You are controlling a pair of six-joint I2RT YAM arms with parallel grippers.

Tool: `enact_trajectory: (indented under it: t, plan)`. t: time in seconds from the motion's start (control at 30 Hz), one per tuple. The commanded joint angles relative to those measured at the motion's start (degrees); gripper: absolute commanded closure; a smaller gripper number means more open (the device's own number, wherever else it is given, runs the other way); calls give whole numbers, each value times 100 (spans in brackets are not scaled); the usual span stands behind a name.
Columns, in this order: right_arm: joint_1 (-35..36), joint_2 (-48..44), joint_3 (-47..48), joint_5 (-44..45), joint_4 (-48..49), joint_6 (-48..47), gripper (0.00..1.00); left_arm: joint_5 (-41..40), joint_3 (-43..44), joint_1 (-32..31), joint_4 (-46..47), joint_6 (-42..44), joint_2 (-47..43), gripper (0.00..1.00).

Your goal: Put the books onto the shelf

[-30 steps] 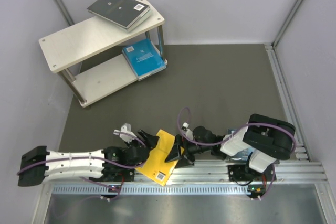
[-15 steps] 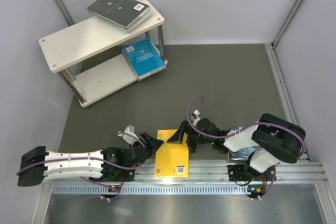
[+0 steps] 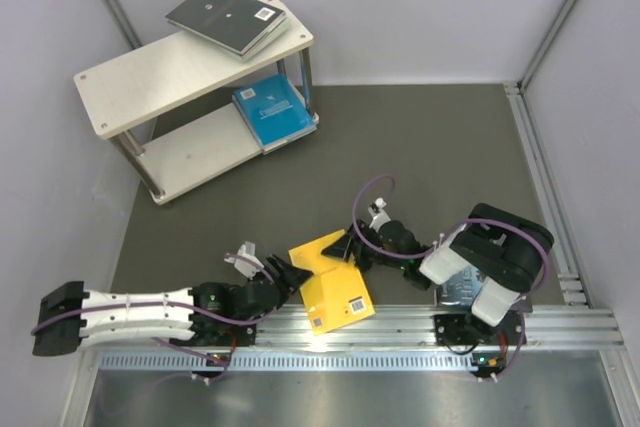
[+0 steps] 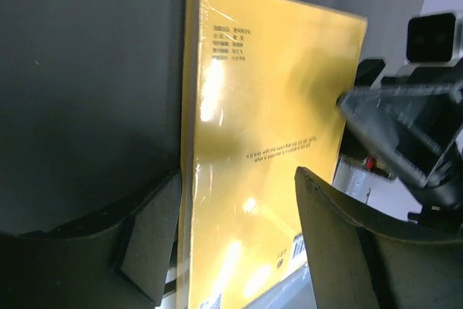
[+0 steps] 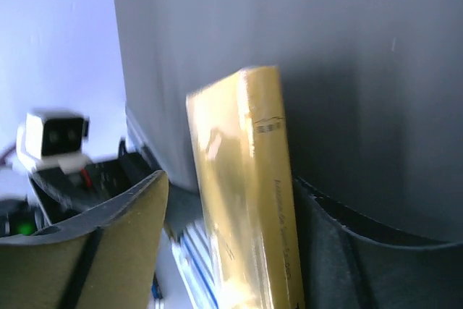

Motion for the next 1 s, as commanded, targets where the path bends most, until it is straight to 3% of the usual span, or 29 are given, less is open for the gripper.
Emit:
enact_trajectory:
  t: [0.0,0.2,0.23,0.27,0.37,0.5,0.57,0.63,0.73,0.87,0.9,0.97]
  plan:
    - [229,241,-419,-874,369,-281,38,-326,-104,-16,-305,-74,-94,31]
    - [229,-128,-674,-1236,53,-827,77,-538,-95,-16,-561,92,-393,30]
    - [229,-128,-683,-1253,106,-836,92,-564,-87,-16,-534,145,-419,30]
    - [220,-119,-639,-1306,115,-870,100,-582,-69,-16,-482,232,-419,30]
    - [133,-233,-490,-1306,124,-897,100,-635,45,-8,-150,706,-297,26]
    - [-332,-803,-25,-1551,-393,-1037,100,-652,492,-8,484,2239,-33,16]
    - [-639,-1287,467,-1578,-1200,-1370,100,-626,730,-8,957,3033,134,5]
    - [-825,-1533,1079,-1526,-2181,-1730,100,-634,1230,36,978,4115,457,1]
    - [-1543,-1666,1566,-1920,-2522,-2005,100,-495,1899,509,732,4916,1003,1]
    - [-2283,-1464,1813,-2842,-1996,-1470,100,1704,1822,2072,1713,5384,1189,1]
    - [-2380,-1438,1831,-2992,-1655,-1338,100,1938,1725,2510,2203,5366,1076,1]
    - [-2592,-1367,1848,-3370,-1267,-837,100,2238,1497,2786,2602,5314,952,1]
